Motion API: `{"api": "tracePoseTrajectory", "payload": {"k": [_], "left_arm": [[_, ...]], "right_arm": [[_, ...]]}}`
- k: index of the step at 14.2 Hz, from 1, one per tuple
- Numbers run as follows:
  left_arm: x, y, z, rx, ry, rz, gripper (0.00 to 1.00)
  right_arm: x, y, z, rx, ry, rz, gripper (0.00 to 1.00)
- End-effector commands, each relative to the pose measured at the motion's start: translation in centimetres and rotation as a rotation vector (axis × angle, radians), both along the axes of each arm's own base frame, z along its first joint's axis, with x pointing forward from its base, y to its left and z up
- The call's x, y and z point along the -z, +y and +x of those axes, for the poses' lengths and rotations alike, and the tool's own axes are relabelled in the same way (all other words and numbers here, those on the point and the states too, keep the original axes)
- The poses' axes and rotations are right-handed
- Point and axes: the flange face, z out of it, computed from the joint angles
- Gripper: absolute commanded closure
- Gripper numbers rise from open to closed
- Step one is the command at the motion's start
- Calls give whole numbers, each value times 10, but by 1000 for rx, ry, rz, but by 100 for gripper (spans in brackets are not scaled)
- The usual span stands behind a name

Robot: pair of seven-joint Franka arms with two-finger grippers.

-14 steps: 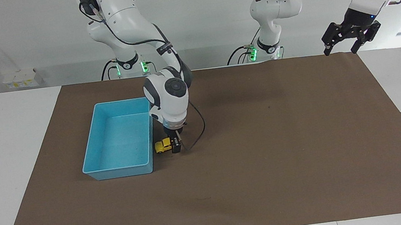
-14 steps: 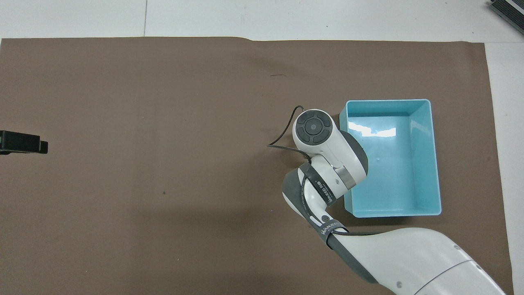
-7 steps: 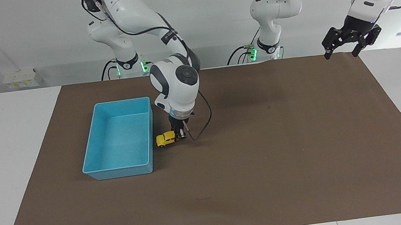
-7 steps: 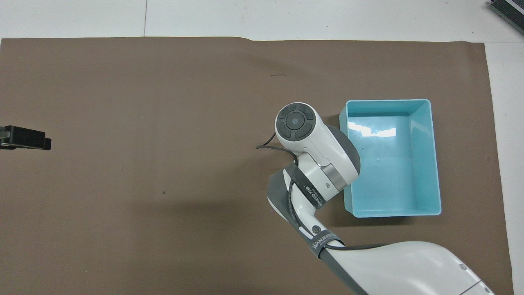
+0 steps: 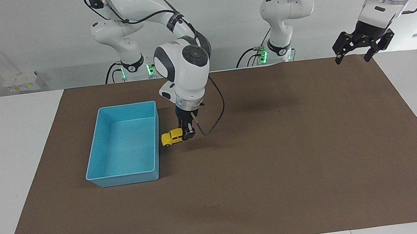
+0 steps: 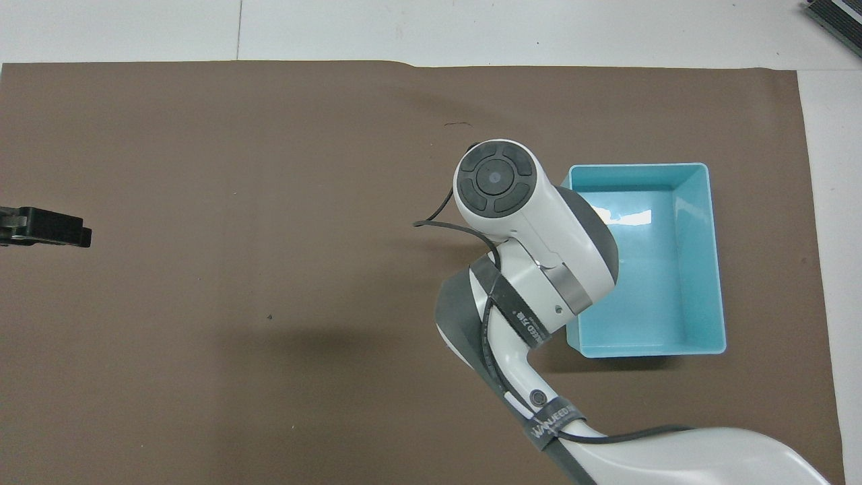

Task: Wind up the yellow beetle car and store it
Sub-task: 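Lift the car with the right gripper and carry it over the bin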

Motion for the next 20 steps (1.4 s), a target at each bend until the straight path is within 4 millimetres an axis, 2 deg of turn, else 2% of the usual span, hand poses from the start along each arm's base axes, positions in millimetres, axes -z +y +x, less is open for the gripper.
{"api": "tracePoseTrajectory", "payload": {"k": [1, 3, 7, 11, 15, 20], "left_arm": [[-6, -2, -1, 59, 0, 21, 0], [-5, 0, -1, 61, 6, 21, 0], [-6, -4, -2, 38, 8, 15, 0], [-6, 10, -1, 14, 7, 14, 0], [-6, 7, -1, 18, 9, 14, 0], [-6, 10, -1, 14, 9, 14, 0]], "right_arm": [[-37, -29, -1, -103, 24, 67, 100], [-56, -38, -5, -273, 54, 106, 100], [-76, -58, -15, -563, 136, 74, 100], [-64, -112, -18, -805, 226, 61, 100], [-50, -169, -21, -978, 255, 60, 100], [-11, -233, -54, -1169, 177, 50, 100]]}}
